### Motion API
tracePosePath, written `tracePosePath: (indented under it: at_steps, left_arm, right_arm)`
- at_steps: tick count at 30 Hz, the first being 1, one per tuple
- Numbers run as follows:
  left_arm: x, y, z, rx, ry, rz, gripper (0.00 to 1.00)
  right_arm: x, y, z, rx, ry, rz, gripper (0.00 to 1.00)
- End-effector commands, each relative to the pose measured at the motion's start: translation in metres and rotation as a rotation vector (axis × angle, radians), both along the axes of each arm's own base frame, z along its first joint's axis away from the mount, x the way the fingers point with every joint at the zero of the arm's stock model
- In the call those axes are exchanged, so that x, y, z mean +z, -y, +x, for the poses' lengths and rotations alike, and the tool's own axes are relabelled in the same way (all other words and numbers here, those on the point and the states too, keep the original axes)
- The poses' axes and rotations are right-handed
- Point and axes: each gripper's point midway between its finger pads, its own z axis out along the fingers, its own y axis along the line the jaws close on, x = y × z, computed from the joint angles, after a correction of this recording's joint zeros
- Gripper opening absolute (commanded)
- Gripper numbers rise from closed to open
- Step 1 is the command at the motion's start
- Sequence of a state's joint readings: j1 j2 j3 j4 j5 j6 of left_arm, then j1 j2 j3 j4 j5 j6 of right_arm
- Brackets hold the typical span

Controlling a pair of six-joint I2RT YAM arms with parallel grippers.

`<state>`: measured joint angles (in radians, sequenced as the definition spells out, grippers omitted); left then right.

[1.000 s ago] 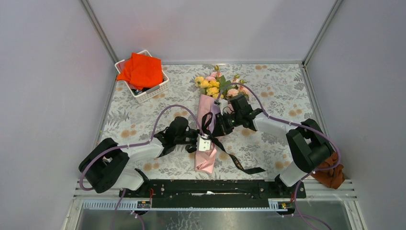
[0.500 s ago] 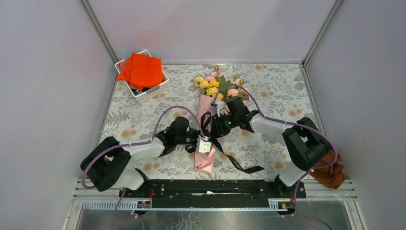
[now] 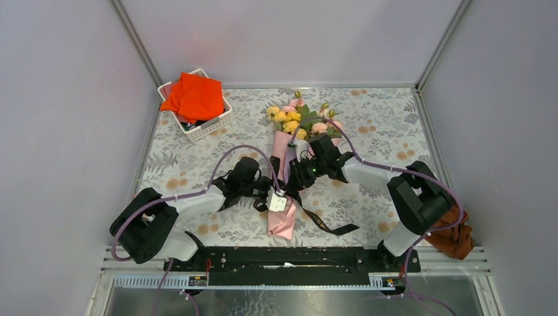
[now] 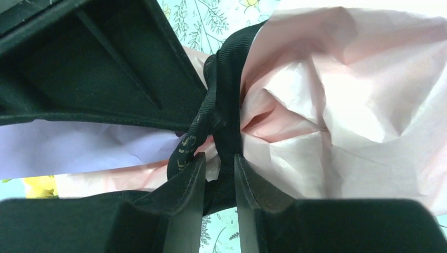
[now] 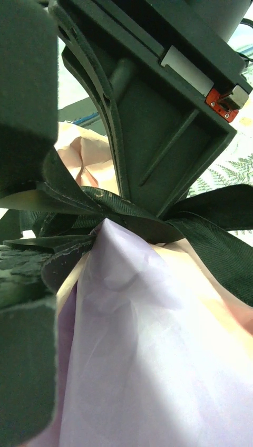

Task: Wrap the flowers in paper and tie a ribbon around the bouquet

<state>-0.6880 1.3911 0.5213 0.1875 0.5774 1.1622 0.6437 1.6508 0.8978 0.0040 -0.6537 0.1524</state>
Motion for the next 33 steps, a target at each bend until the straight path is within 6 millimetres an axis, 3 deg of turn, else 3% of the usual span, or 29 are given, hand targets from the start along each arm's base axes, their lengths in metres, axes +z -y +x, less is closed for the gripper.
tracePosePath:
  at_steps: [1, 6, 10, 15, 20, 23, 27, 33]
  left_arm:
    - [0.013, 0.009, -0.012, -0.052, -0.060, -0.020, 0.32]
    - [0.021, 0.015, -0.022, 0.020, -0.217, -0.035, 0.32]
    - [0.017, 0.012, -0.025, 0.047, -0.243, -0.022, 0.32]
    - [0.016, 0.015, -0.030, 0.053, -0.255, -0.018, 0.33]
    - [-0.001, 0.008, -0.021, 0.083, -0.178, 0.031, 0.32]
    - [-0.005, 0.004, -0.014, 0.104, -0.141, 0.053, 0.26]
    - [0.008, 0.009, -0.011, 0.116, -0.144, 0.017, 0.01]
    - [0.037, 0.023, 0.000, 0.206, -0.200, -0.107, 0.00]
  right_arm:
    - [0.015, -0.009, -0.004, 0.032, 0.034, 0.047, 0.26]
    - [0.017, -0.009, -0.009, 0.047, 0.026, 0.042, 0.15]
    - [0.020, -0.004, -0.016, 0.056, 0.014, 0.030, 0.09]
    - [0.029, -0.003, -0.018, 0.056, 0.027, 0.041, 0.08]
    - [0.026, -0.003, -0.021, 0.051, 0.016, 0.043, 0.13]
    - [0.024, -0.003, -0.022, 0.051, 0.013, 0.042, 0.16]
    - [0.024, -0.002, -0.023, 0.057, 0.021, 0.042, 0.18]
    - [0.021, -0.004, -0.017, 0.059, 0.048, 0.041, 0.24]
